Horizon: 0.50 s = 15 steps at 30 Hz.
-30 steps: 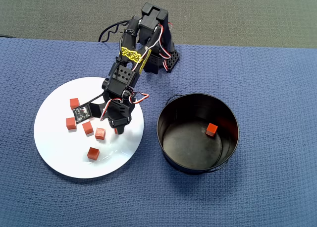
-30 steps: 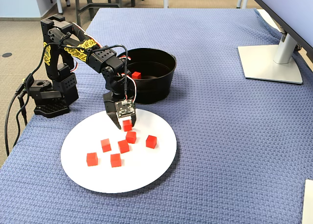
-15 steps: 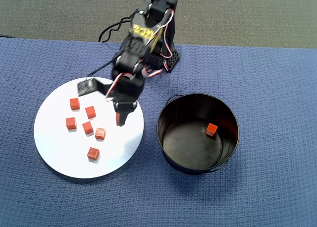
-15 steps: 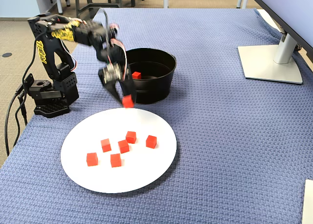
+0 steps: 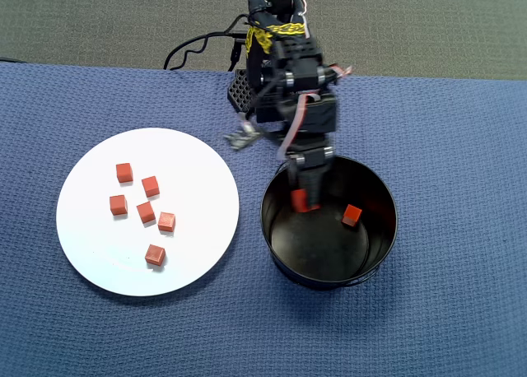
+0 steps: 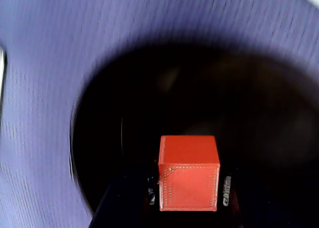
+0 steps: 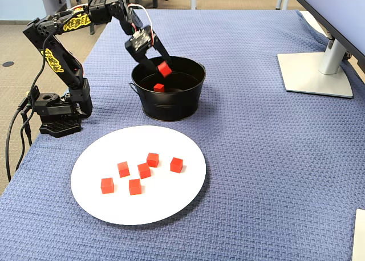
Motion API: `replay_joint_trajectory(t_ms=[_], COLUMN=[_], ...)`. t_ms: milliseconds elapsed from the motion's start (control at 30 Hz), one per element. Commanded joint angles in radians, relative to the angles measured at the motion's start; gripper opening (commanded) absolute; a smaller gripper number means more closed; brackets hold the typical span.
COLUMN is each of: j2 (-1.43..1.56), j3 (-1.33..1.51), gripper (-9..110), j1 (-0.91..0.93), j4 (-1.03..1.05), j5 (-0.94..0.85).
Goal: Pick up the red cubes from the white plate and place them in the black recipient
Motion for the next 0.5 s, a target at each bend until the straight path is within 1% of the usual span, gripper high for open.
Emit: replay_joint_trajectory(t_ms=[0, 33, 100, 167, 267, 467], j2=[0.014, 0.0, -0.014, -0.031, -0.072, -0.241], j3=[-0.031, -0.046, -0.08, -0.115, -0.144, -0.229], gripper=[28, 34, 36, 34, 29, 26], j1=[-0.106, -0.103, -0.046, 0.064, 0.259, 0.657], j4=[0.058, 0.084, 0.118, 0.137, 0.138, 0.098], j5=[0.009, -0.015, -0.052, -0.1, -0.227, -0.468])
